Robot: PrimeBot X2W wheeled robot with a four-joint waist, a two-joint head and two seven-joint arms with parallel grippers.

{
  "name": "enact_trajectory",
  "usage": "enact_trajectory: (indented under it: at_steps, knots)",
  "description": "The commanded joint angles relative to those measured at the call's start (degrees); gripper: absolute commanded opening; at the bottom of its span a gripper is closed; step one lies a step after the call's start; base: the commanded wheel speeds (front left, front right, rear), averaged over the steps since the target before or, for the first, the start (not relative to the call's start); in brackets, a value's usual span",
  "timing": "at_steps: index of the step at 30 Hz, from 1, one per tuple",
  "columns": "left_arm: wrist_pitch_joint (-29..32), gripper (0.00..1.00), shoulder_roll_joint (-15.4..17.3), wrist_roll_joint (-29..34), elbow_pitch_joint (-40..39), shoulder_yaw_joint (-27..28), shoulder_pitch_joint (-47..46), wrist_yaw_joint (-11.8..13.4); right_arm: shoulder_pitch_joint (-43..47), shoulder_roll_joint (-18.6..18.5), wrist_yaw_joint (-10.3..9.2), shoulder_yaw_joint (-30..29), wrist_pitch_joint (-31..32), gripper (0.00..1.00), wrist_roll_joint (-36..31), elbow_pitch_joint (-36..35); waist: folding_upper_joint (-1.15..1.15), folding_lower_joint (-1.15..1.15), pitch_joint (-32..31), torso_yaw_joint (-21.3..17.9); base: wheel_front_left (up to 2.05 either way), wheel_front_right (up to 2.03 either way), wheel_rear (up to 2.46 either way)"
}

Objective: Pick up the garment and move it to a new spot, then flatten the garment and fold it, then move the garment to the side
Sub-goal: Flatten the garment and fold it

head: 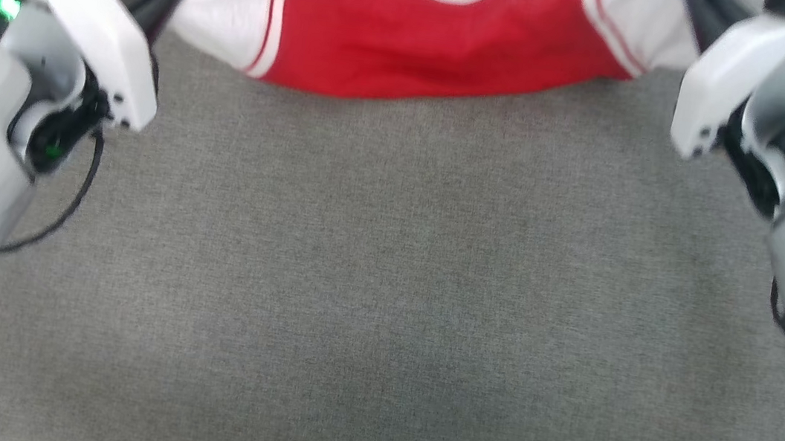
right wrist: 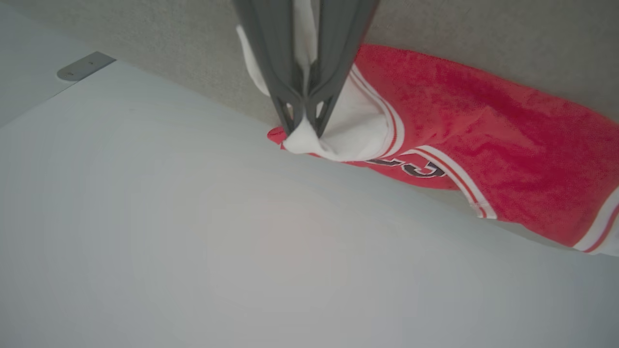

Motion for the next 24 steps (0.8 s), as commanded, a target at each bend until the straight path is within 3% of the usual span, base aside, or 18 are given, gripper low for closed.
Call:
enact_trajectory:
  at_steps: [1, 4, 5, 11, 16, 21, 24]
  knots:
    - [0.7, 0.00, 1.2, -1.5, -2.0, 0.0, 2.3, 0.0, 3.0, -1.3, -0.02, 1.3, 2.2, 0.00, 3.0, -3.8, 0.00, 0.00, -1.0, -0.2, 0.00, 0.00, 0.00]
    - [2.3, 0.00, 3.5, -4.0, -6.7, -0.3, 6.6, 0.0, 8.3, -4.8, -0.02, 3.6, 6.7, 0.00, 7.5, -12.0, 0.00, 0.00, -2.2, -0.4, 0.00, 0.00, 0.00]
    - [3.6, 0.00, 5.4, -5.7, -10.5, -0.3, 9.5, 0.1, 12.0, -7.8, -0.02, 4.0, 9.4, 0.00, 10.4, -17.6, 0.00, 0.00, -2.9, -0.5, 0.00, 0.00, 0.00]
    - [6.6, 0.00, 11.8, -10.4, -22.7, -0.4, 19.5, 4.6, 22.6, -15.2, -0.02, 4.0, 14.9, 0.00, 15.4, -31.4, 0.00, 0.00, -4.6, -0.9, 0.00, 0.00, 0.00]
    - [6.8, 0.00, 17.4, -12.1, -32.6, -1.1, 27.7, 10.1, 30.3, -19.1, -0.02, 2.9, 18.3, 0.00, 17.4, -38.2, 0.00, 0.00, -5.8, -1.4, 0.00, 0.00, 0.00]
    - [6.1, 0.00, 21.0, -13.7, -38.6, -2.2, 34.9, 15.6, 36.9, -21.2, -0.02, 2.8, 21.5, 0.00, 19.9, -41.4, 0.00, 0.00, -7.0, -1.8, 0.00, 0.00, 0.00]
    - [5.8, 0.00, 22.0, -13.4, -40.4, -3.0, 37.2, 16.9, 39.2, -21.9, -0.02, 2.8, 23.1, 0.00, 21.2, -42.1, 0.00, 0.00, -7.4, -1.8, 0.00, 0.00, 0.00]
